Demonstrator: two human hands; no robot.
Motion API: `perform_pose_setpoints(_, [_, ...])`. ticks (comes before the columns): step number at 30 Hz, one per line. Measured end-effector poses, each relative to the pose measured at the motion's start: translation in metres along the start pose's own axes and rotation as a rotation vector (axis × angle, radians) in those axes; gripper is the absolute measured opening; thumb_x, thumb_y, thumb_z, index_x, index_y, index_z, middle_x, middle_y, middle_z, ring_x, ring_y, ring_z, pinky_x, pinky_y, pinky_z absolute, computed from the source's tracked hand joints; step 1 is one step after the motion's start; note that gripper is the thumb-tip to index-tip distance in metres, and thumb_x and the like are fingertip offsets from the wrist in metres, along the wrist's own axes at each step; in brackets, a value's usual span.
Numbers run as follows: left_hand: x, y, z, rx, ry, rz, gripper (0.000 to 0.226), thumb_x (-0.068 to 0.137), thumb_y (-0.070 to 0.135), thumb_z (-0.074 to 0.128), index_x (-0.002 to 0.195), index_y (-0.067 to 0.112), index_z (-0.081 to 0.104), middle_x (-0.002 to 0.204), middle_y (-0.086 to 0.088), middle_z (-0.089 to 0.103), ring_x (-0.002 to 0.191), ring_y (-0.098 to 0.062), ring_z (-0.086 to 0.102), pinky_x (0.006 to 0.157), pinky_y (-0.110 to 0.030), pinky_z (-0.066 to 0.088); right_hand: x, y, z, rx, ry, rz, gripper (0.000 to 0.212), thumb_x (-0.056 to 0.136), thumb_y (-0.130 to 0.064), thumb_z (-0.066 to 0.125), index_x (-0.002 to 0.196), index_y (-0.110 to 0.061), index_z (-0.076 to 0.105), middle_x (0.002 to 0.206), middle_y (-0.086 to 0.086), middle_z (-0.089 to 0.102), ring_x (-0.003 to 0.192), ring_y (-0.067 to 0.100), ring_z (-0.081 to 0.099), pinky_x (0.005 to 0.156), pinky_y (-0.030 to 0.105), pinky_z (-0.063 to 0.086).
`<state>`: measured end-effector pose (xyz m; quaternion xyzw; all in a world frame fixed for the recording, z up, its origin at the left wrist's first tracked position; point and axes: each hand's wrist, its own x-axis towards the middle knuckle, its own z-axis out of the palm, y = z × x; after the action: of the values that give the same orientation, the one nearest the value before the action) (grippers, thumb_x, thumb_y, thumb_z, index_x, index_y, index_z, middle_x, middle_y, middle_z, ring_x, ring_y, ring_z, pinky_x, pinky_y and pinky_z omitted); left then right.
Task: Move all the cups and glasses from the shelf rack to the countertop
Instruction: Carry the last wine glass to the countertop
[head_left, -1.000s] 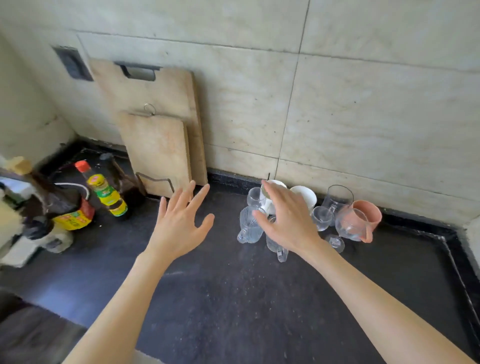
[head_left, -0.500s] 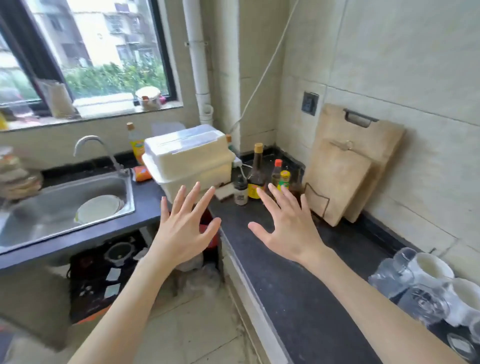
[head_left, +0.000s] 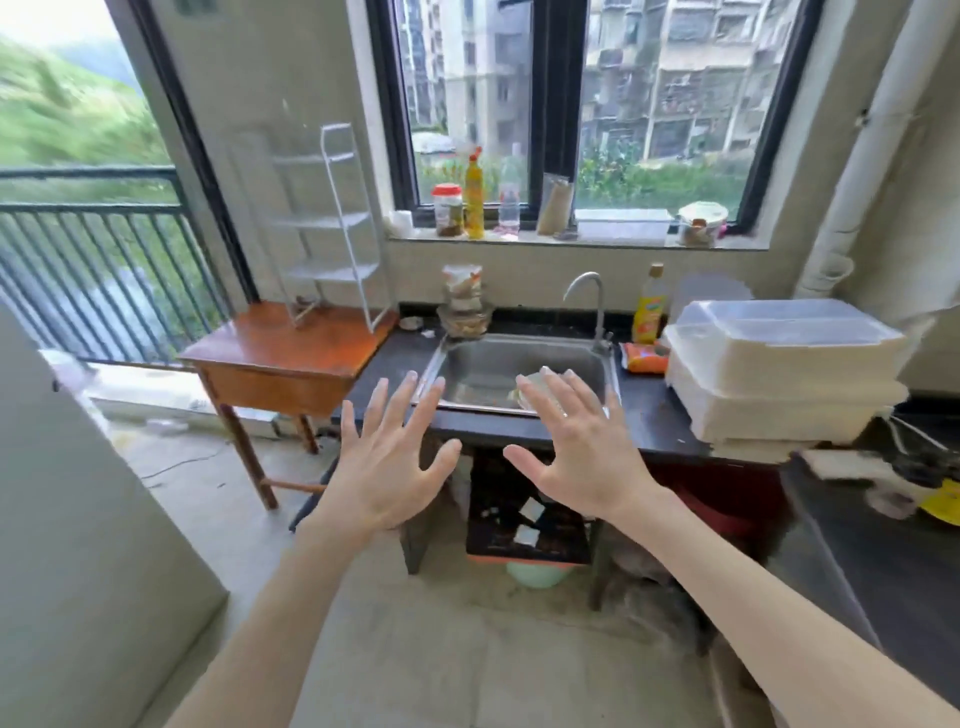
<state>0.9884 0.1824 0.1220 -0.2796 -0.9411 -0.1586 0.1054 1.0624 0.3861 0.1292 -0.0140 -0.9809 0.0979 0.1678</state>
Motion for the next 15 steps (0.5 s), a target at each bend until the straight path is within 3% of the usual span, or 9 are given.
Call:
perform_pose_setpoints(7, [0.022, -0.139, -0.048, 0.096, 0.057, -0.105, 0.065, 0.089, 0.056, 0.026, 0.144, 0.043, -0.006, 0.159, 0.006, -0.006, 0.144, -0.017, -0.014, 0.110, -0.047, -0.016, 0.105, -0.114, 0.045, 0.061, 0.039, -0.088, 0.075, 0.085, -0.058, 0.043, 0.147, -0.034, 0.009, 0.158, 0.000, 0.012, 0.145, 0.021, 0.004, 0.114, 0.055, 0.001])
perform_pose_setpoints(15, [0.062, -0.240, -0.054, 0.130, 0.039, -0.257, 0.065, 0.090, 0.056, 0.026, 0.145, 0.039, -0.005, 0.159, 0.004, -0.005, 0.144, -0.021, -0.014, 0.114, -0.052, -0.012, 0.213, -0.163, 0.086, 0.109, 0.049, -0.177, 0.078, 0.082, -0.064, 0.042, 0.146, -0.034, 0.010, 0.157, 0.001, 0.014, 0.145, 0.021, 0.003, 0.113, 0.052, -0.002])
